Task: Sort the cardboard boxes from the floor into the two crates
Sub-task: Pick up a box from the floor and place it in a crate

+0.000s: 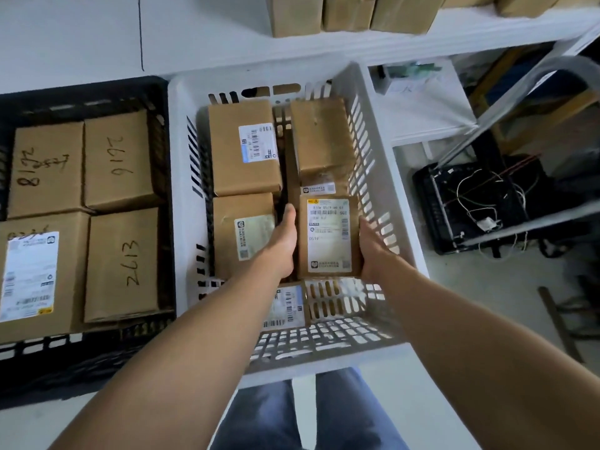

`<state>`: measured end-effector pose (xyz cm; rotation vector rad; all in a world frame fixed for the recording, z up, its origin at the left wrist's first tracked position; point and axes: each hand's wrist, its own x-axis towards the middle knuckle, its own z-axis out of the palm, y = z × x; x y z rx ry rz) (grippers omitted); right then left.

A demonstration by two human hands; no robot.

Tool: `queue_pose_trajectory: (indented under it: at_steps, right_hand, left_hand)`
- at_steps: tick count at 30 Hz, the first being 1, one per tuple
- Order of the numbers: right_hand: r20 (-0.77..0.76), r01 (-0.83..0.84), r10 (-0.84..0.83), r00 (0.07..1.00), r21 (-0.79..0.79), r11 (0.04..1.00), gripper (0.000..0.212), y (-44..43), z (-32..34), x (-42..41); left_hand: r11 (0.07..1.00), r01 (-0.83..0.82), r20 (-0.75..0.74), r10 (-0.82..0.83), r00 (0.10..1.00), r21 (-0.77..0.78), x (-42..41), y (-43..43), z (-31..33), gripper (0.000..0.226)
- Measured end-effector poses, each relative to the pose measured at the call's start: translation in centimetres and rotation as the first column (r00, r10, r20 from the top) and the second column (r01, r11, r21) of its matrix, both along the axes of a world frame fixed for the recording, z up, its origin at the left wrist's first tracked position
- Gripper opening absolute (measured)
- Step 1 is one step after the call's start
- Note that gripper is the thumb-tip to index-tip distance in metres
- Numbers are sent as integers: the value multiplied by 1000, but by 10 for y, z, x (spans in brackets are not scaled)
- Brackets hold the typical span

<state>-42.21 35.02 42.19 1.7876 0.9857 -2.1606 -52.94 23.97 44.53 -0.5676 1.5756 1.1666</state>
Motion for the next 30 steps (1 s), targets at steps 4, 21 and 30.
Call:
queue_pose_trajectory:
  at_steps: [4,21,30]
  right_hand:
    - [-31,18,-19,999,-26,999,57,7,-9,-6]
    - [99,-181,174,980,75,981,54,21,-1,-53]
    - [148,-289,253,956,341,895,55,52,19,-93]
  left_hand:
    - [999,-47,44,47,998,-6,4,3,-3,67]
    - [991,-73,-183,51,982,-116,-21,13,23,51]
    - [984,100,-451,-158,878,-150,-59,31,50,32]
